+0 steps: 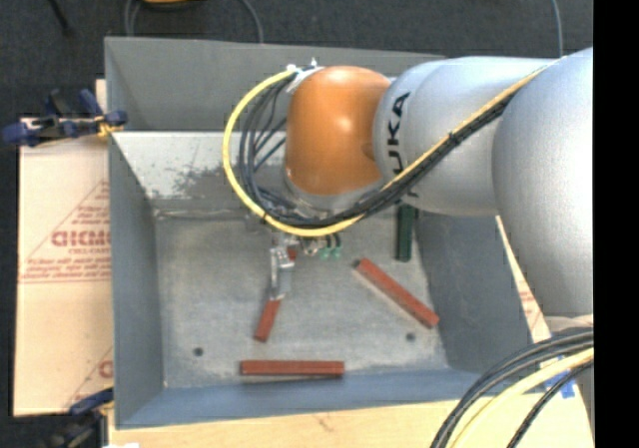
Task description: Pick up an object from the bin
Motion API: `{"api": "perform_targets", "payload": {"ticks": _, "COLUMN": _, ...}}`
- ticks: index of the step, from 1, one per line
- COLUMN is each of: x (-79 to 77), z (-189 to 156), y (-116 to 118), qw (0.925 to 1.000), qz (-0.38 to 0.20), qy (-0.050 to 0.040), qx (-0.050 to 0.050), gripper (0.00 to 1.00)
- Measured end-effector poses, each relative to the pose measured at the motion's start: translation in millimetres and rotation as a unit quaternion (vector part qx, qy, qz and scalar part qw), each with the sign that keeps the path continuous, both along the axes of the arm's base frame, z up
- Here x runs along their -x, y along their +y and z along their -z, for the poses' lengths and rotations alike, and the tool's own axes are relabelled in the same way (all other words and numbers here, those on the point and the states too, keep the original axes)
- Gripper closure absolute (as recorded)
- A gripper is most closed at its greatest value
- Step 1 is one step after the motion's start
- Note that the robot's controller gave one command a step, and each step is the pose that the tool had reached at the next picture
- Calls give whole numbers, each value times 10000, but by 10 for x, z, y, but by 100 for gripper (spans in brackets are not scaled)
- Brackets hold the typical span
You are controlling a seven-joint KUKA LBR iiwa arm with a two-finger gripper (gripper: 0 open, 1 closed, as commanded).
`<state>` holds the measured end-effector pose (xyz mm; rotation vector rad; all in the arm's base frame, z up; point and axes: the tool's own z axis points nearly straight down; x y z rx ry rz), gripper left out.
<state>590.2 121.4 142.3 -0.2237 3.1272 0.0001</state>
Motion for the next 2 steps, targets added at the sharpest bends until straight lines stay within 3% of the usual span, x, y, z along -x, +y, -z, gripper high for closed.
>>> {"api": "perform_targets", "payload": {"ticks": 1, "x": 156, "z": 237, "y": -337, "qw": 9856, "qz": -1693, "qy": 15, "qx": 10, "gripper": 0}}
{"api": "perform_targets", "payload": {"ticks": 2, "x": 93, "z": 86, "y": -338, "qw": 9803, "qz": -1976, "qy": 12, "qx": 14, "gripper": 0}}
